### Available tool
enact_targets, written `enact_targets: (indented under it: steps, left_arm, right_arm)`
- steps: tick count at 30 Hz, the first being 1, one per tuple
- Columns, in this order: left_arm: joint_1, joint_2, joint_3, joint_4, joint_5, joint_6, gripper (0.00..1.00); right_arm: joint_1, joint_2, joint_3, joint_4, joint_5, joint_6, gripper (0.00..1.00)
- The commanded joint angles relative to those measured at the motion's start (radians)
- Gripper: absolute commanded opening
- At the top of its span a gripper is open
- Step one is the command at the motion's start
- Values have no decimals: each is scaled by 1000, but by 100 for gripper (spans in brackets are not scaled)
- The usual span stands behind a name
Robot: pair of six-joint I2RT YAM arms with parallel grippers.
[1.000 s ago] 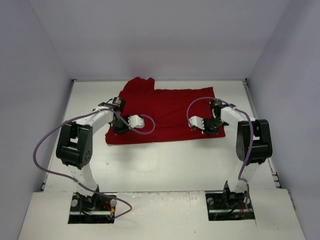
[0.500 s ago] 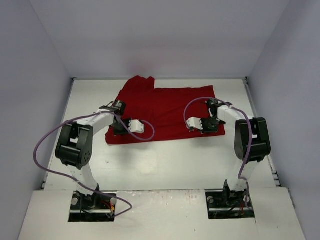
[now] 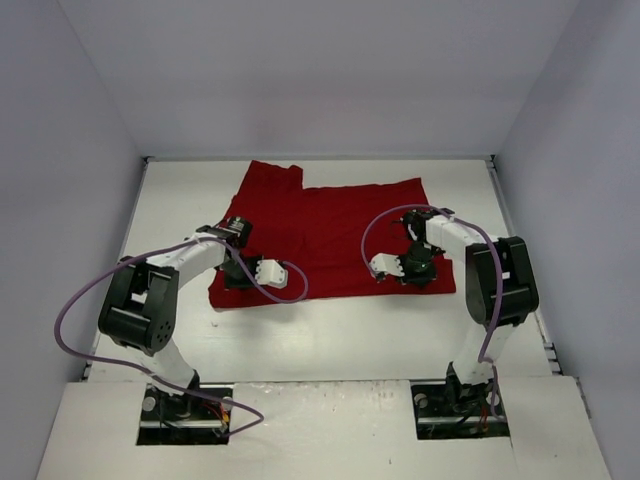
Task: Fold and stack the t-shirts
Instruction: Fold the flattened tshirt in 1/3 of the way, then grap the side of the flattened tshirt furthest away from the robot with both arms
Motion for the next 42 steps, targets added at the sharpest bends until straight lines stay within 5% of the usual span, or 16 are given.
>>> enact_targets:
  steps: [1, 8, 12, 17, 26, 37, 42]
  left_arm:
    - [-9, -44, -4, -87, 56, 28, 15]
    - [-32, -90, -29, -128, 83, 42, 16]
    - [-26, -110, -2, -128, 92, -30, 45]
    - [0, -160, 137, -131, 175, -156, 68]
    - [42, -96, 547, -137, 233, -461, 68]
    - [163, 561, 1309, -75, 112, -892, 60]
    - [198, 739, 1433, -72, 80, -1026, 60]
  right_arm:
    - [38, 14, -81, -247, -10, 35, 0]
    - [61, -13, -122, -281, -5, 33, 0]
    - [55, -37, -46, -282, -54, 51, 22]
    - [55, -57, 204, -304, -144, 137, 35]
    - [-33, -67, 603, -308, -408, 246, 41]
    - [-355, 485, 1102, -254, -609, 507, 28]
    - [-359, 612, 1166, -253, -556, 472, 36]
